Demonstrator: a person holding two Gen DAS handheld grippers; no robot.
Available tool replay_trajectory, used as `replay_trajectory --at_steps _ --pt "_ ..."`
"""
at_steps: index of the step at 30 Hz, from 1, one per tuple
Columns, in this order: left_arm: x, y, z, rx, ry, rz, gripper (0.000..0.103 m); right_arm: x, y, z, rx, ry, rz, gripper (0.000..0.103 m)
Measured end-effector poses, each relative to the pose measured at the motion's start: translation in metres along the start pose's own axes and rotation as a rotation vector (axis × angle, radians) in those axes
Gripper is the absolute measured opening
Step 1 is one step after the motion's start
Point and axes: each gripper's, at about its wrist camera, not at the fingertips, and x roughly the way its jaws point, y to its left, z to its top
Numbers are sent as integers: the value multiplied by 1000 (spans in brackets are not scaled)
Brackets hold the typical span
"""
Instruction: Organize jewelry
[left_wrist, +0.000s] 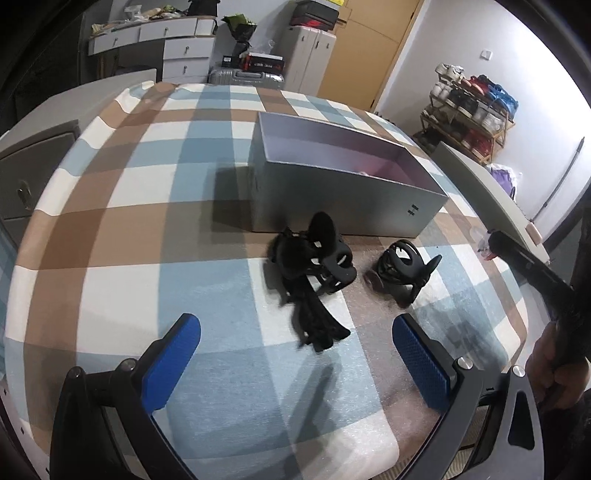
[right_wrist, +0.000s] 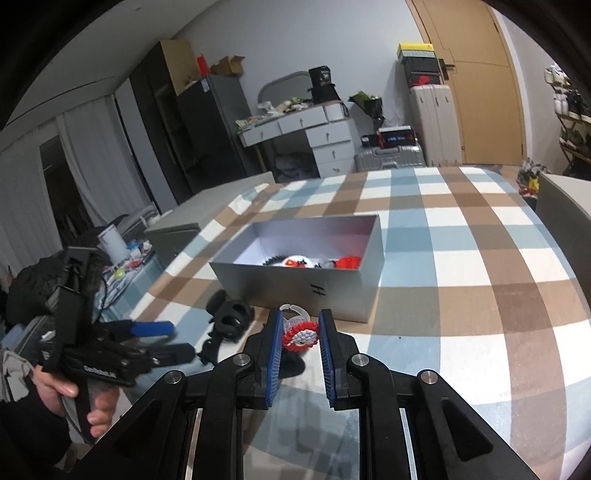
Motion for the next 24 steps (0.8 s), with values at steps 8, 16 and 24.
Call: replay_trajectory --at_steps 8,16,24 --pt "7 -9 5 49 5 6 82 -6 1 -1 -2 -19 17 19" --pt "21 -18 8 98 28 60 41 -9 0 -4 -21 -23 28 19" --pt "21 -15 12 74 36 53 17 -12 -2 -6 -10 -27 32 19"
